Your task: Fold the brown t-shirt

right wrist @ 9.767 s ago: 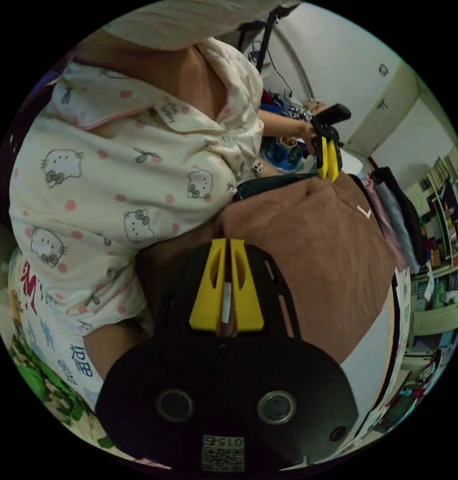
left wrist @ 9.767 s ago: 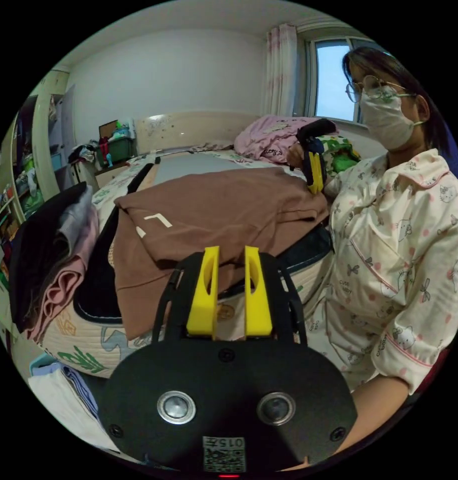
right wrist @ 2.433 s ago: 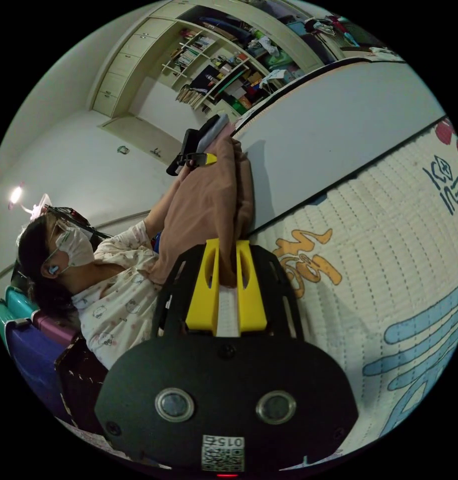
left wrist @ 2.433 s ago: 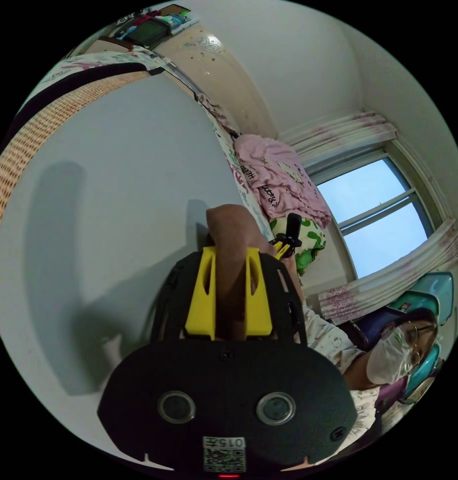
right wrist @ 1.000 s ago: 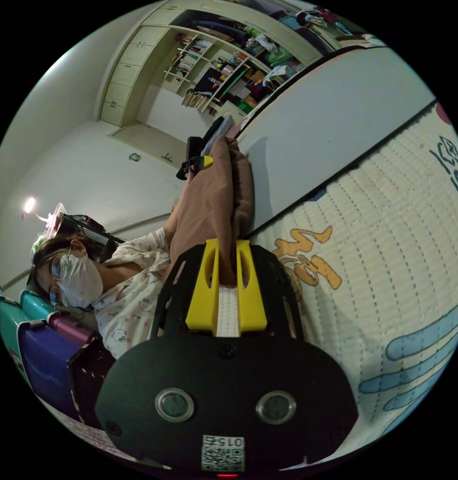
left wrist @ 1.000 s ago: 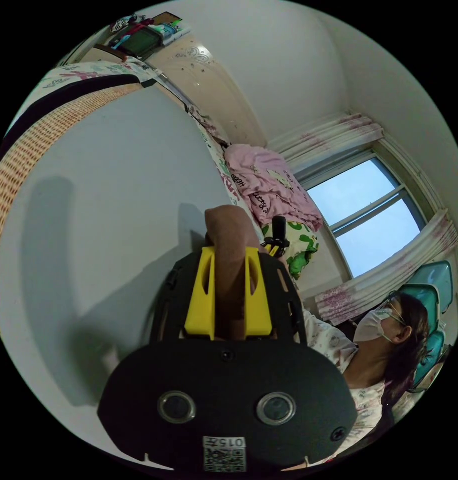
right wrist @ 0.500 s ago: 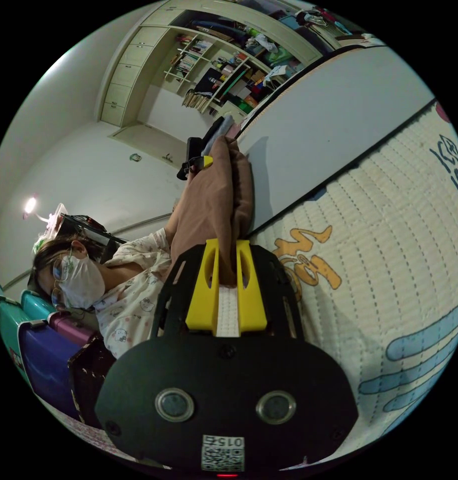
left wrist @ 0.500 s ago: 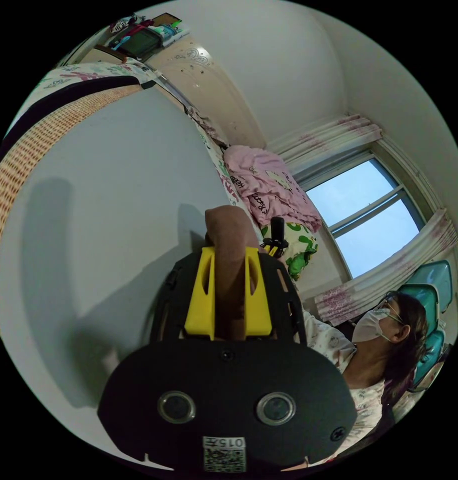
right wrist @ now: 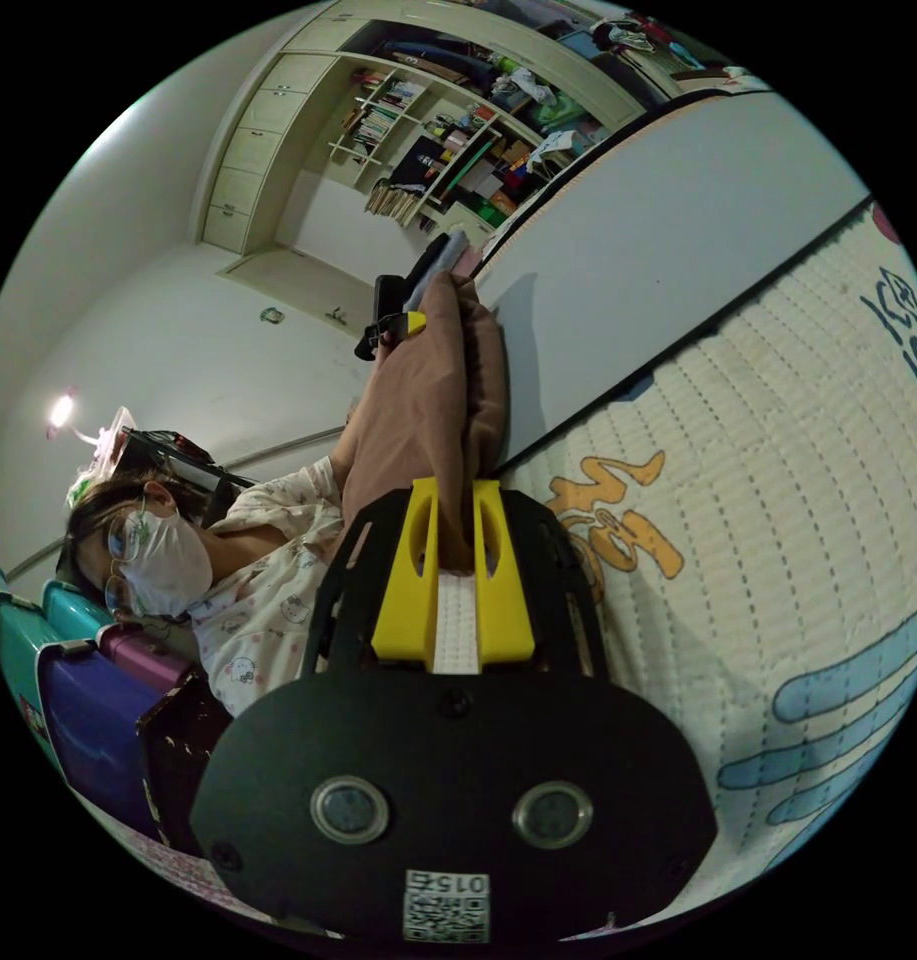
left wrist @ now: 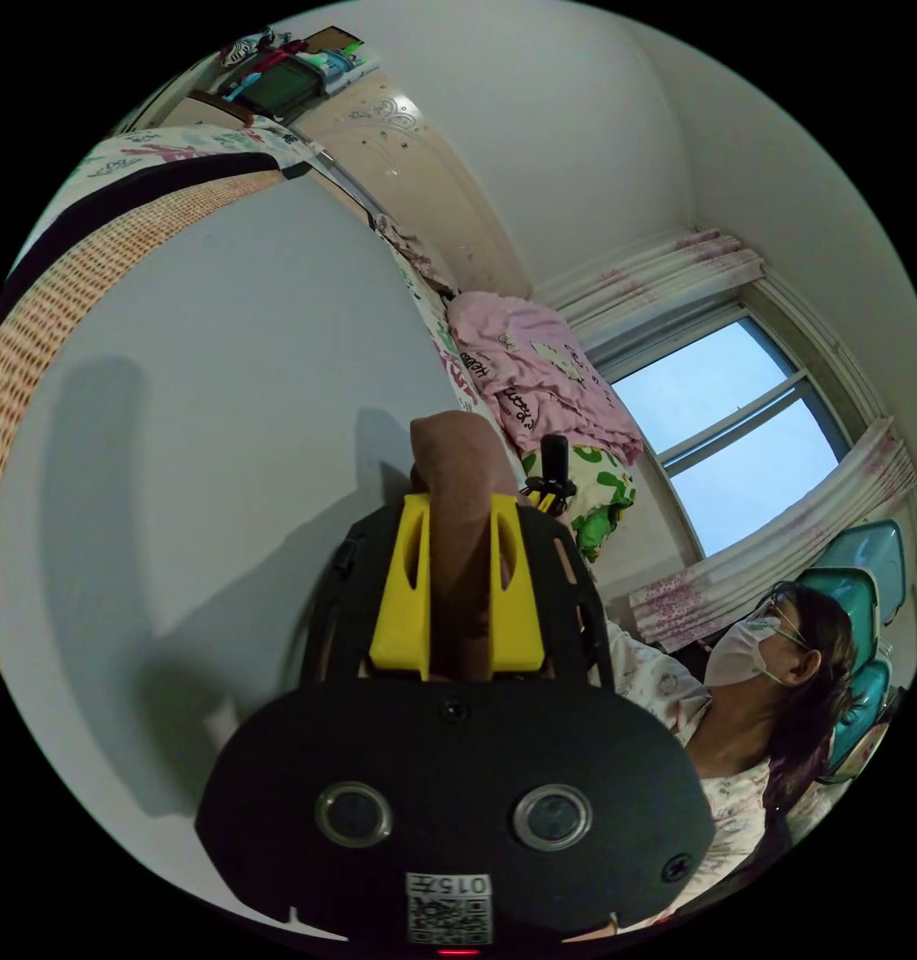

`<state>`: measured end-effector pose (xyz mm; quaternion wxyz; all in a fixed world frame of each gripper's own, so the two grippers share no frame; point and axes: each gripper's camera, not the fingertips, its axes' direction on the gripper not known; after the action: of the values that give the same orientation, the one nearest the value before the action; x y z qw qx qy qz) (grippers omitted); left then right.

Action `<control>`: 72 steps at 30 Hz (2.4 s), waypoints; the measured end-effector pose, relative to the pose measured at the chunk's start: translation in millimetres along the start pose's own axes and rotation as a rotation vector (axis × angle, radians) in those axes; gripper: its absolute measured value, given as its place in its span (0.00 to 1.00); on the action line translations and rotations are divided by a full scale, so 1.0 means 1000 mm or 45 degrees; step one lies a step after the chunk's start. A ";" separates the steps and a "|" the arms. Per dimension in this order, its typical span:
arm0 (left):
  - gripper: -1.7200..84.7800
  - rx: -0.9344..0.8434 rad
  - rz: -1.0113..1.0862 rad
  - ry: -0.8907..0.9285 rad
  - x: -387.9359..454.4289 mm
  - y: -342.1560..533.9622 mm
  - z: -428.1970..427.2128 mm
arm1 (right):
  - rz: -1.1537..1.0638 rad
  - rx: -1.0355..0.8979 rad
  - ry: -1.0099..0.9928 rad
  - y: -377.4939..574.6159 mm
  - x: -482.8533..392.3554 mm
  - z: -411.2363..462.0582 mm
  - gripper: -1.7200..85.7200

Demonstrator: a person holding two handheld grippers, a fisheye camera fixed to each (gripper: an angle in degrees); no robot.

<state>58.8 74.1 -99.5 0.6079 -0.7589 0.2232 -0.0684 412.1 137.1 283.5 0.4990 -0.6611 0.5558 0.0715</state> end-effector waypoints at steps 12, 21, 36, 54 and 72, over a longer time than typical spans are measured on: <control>0.12 0.003 0.008 -0.003 -0.062 0.051 0.048 | -0.003 0.003 -0.003 0.048 0.051 0.105 0.08; 0.12 0.018 0.027 -0.016 -0.114 0.120 0.098 | -0.061 0.011 0.096 0.105 0.075 0.211 0.08; 0.11 0.565 0.727 -0.373 -0.007 0.457 0.055 | -0.777 0.428 0.530 0.240 -0.086 0.466 0.08; 0.11 1.411 0.809 -1.241 0.010 1.102 0.050 | -1.453 0.061 0.070 0.177 -0.191 0.901 0.07; 0.11 1.604 0.779 -1.476 -0.061 1.195 0.017 | -1.481 0.148 0.023 0.017 -0.257 1.166 0.07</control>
<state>-295.0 -77.3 -1232.2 0.9189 -0.1090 -0.0044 0.3790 839.6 1170.9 -132.8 0.4867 -0.8298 0.1086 -0.2506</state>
